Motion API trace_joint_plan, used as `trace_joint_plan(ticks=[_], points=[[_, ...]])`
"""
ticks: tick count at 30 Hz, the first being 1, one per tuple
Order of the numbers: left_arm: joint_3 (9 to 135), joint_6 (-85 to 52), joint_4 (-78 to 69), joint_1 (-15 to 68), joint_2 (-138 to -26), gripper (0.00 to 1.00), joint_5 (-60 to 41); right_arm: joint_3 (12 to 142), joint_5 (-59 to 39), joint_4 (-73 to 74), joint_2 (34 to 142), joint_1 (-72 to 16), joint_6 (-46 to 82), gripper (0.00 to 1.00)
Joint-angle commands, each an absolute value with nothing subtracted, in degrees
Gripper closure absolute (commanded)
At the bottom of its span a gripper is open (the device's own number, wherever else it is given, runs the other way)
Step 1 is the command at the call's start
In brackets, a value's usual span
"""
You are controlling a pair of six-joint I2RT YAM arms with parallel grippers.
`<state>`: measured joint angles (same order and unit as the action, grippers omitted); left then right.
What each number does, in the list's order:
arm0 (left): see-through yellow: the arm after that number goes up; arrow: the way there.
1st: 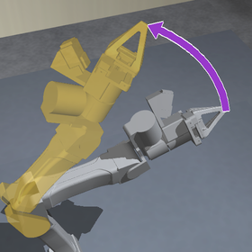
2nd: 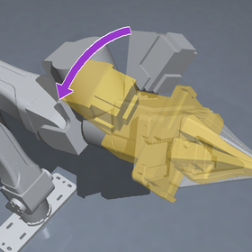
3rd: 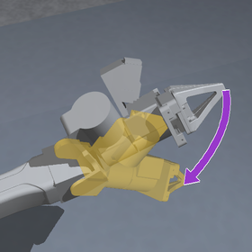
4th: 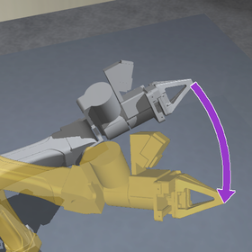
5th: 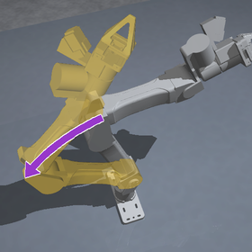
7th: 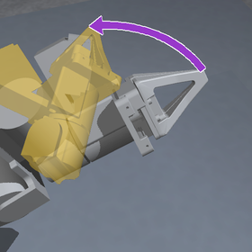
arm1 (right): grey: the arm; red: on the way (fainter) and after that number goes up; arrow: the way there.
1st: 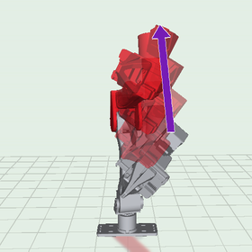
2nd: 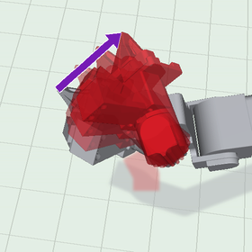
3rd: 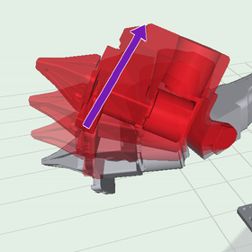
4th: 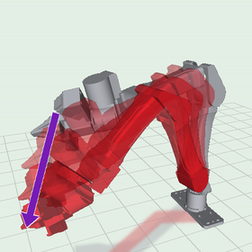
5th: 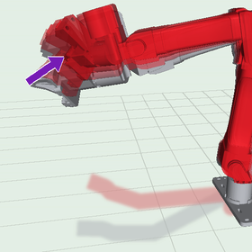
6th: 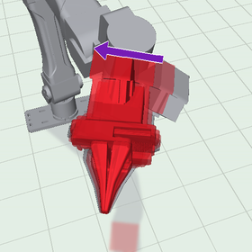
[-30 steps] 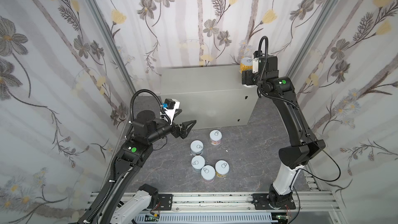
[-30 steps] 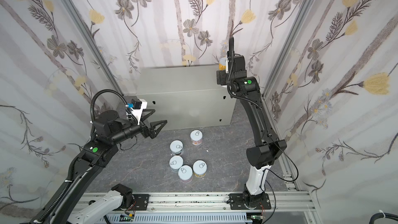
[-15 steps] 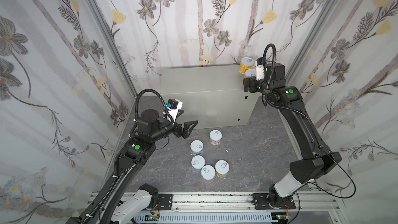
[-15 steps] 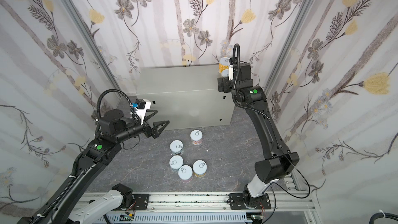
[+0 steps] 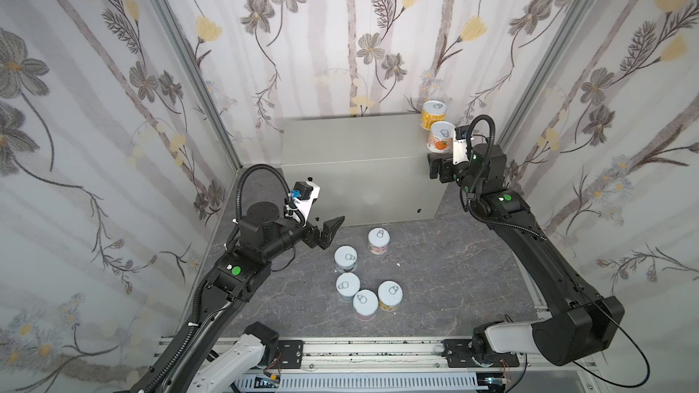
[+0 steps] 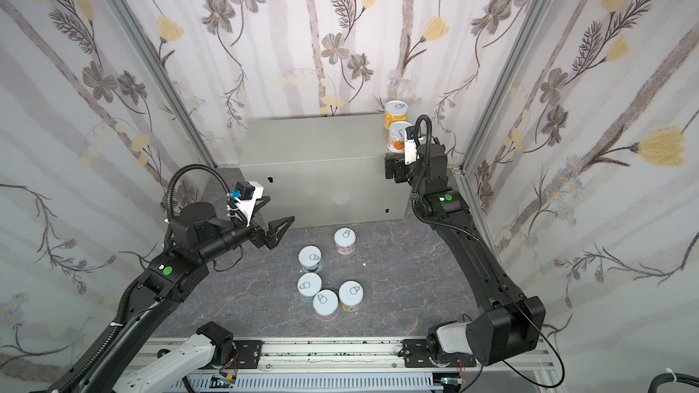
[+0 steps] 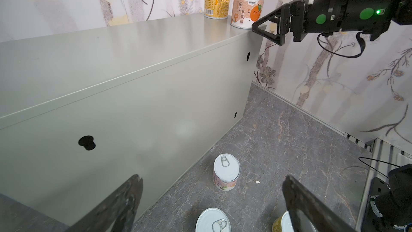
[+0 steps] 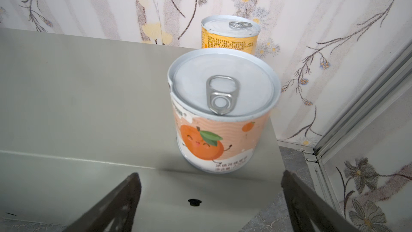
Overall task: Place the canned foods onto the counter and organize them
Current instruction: 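Lower the orange can onto the cabinet top next to the yellow can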
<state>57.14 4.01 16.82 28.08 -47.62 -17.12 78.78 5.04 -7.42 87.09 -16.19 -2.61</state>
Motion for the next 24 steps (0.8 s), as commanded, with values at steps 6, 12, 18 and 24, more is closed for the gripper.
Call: trace_joint_plan(ticks=[6,12,18,24], points=[[53.08,7.48,19.68,28.13,-43.32,0.0,-12.35,78.11,2.99,2.3,88.28,-15.88,-3.43,0.05],[51.9,8.39,18.94,28.1,-43.24,0.0,-10.99,80.14,2.58,2.1,90.23,-15.56,-2.95,0.07],[51.03,8.7,18.0,28.03,-42.82,0.0,-10.29,82.26,3.43,1.25,93.07,-15.28,-2.24,0.11],[49.84,8.83,17.23,27.8,-42.11,0.0,-10.26,83.91,3.26,0.53,94.08,-15.12,-2.79,0.15]])
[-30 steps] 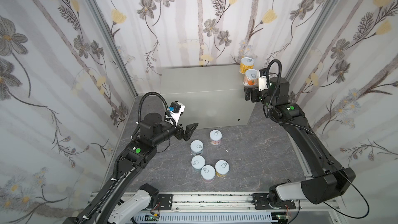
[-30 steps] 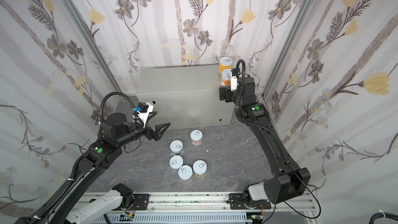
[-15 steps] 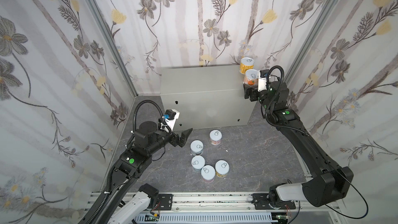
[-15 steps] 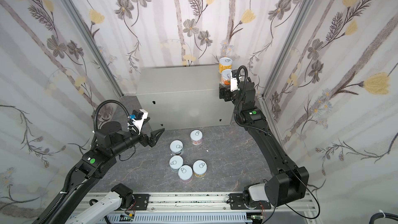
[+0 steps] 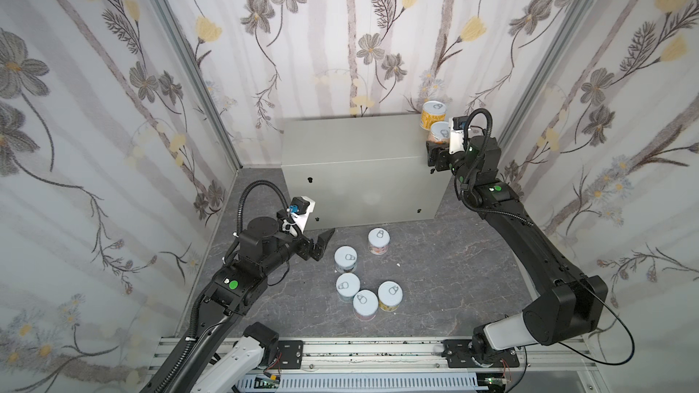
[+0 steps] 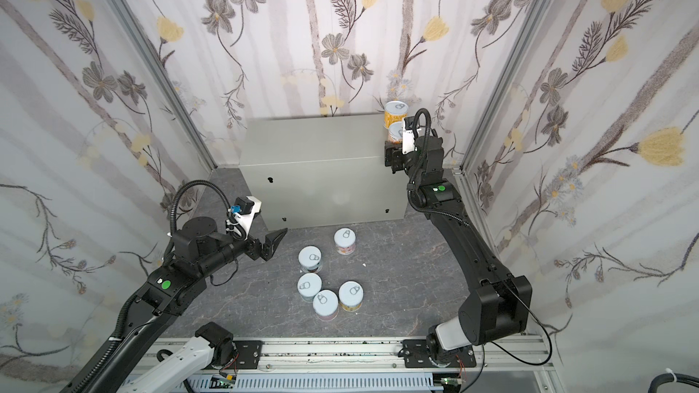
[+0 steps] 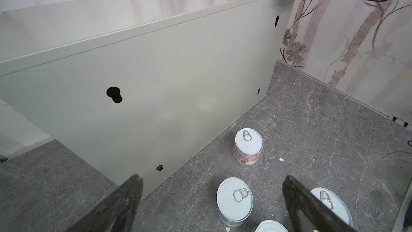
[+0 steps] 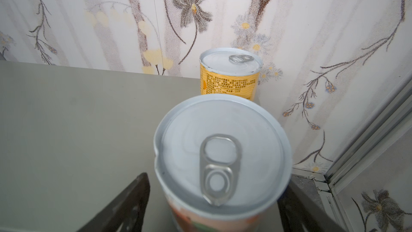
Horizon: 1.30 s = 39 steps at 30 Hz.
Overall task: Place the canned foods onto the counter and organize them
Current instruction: 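Lower the orange can onto the cabinet top next to the yellow can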
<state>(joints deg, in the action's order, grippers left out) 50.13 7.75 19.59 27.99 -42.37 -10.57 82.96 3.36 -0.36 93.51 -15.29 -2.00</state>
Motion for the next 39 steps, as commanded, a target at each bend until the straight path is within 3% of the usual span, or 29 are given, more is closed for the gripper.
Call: trace_joint_plan(ticks=[1,22,39], points=[[49.75,8.75,17.11,27.75,-42.12,0.0,-10.41,84.17,3.25,0.48,94.3,-15.03,-2.88,0.16],[47.86,8.53,16.47,26.63,-38.96,0.0,-11.78,87.45,-2.34,0.04,97.2,-11.98,-2.82,0.31],[46.51,7.88,15.31,25.67,-35.11,0.0,-13.44,92.26,-2.2,-1.07,101.88,-11.69,-2.1,0.33]])
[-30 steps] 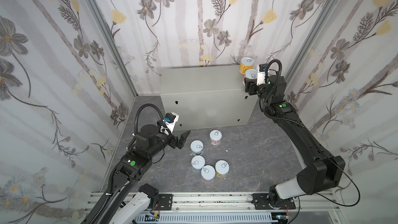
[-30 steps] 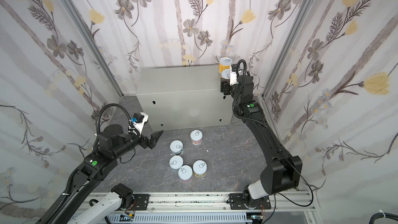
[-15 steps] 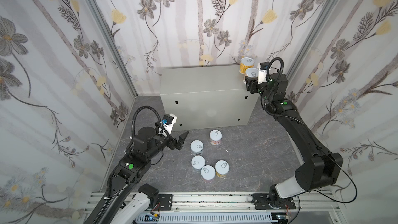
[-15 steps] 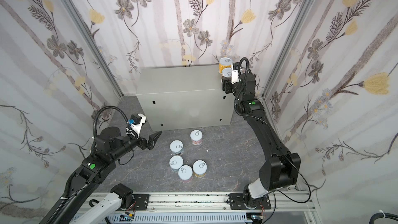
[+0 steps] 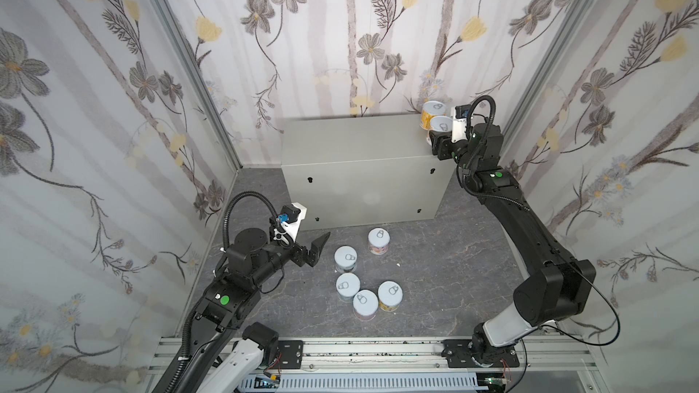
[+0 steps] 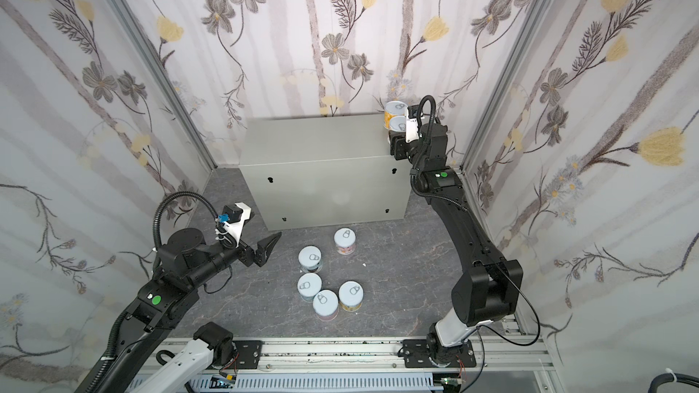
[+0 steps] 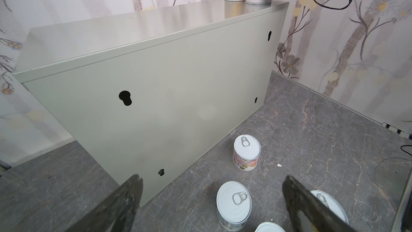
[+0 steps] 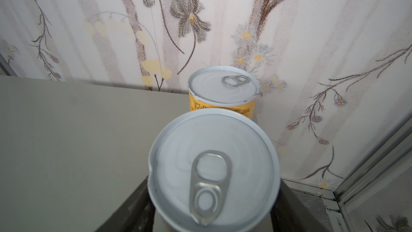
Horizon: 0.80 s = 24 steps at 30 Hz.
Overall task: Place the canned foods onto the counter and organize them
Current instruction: 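Lower the orange can onto the cabinet top next to the yellow can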
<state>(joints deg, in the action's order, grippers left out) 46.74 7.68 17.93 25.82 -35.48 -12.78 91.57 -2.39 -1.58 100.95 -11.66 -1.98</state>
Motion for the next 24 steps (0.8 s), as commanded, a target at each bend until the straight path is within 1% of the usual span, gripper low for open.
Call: trace_joint_plan(ticks=[1,12,24], points=[[46.49,7.84,15.31,25.58,-35.07,0.0,-13.6,92.81,-1.9,-1.29,102.26,-11.69,-2.15,0.33],[46.24,7.35,14.76,24.78,-34.8,0.0,-14.58,95.93,-1.08,-2.72,104.57,-11.68,-2.8,0.33],[46.1,6.85,14.23,24.21,-34.8,0.0,-15.2,89.42,-1.23,-0.62,99.88,-11.69,-2.71,0.33]])
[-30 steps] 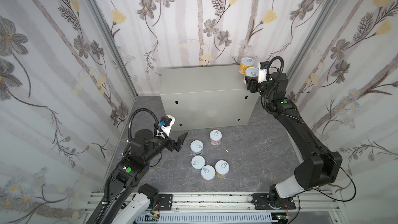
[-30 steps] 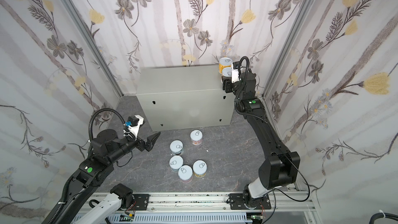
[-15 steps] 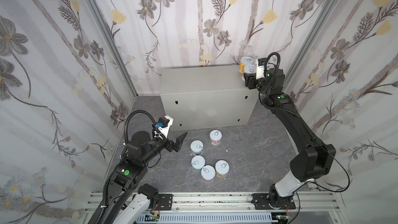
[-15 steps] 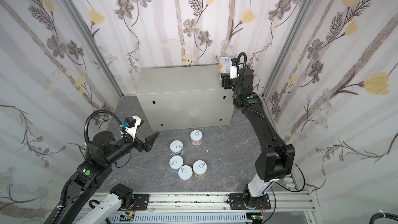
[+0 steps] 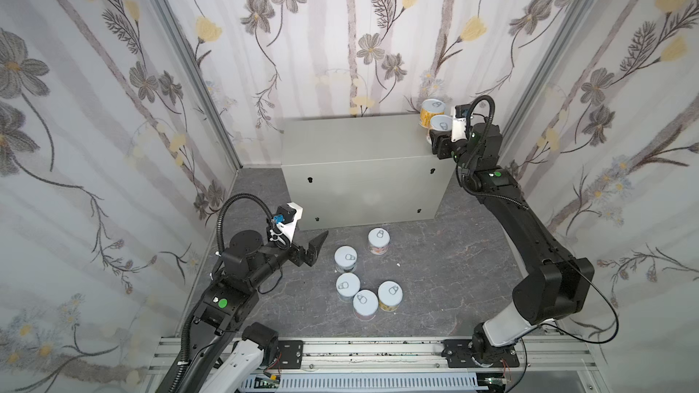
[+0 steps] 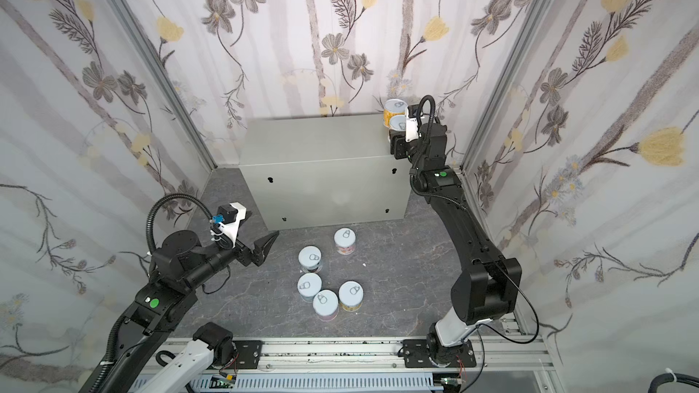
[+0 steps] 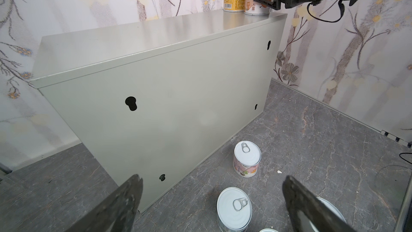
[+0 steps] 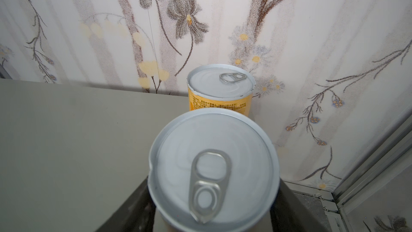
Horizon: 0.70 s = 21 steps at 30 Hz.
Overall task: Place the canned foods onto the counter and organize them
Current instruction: 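Lower the orange can onto the cabinet top next to the yellow can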
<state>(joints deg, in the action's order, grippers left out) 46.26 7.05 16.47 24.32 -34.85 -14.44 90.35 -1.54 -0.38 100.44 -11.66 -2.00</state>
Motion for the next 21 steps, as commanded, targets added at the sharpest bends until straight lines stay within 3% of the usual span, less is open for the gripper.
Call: trace_joint_plan(ticks=[1,21], points=[[46.22,6.78,14.26,24.24,-34.8,0.0,-15.28,89.21,-1.21,-0.6,99.78,-11.69,-2.75,0.33],[45.97,6.59,13.89,23.84,-34.89,0.0,-15.51,85.99,-0.55,-0.06,97.37,-11.69,-3.25,0.33]])
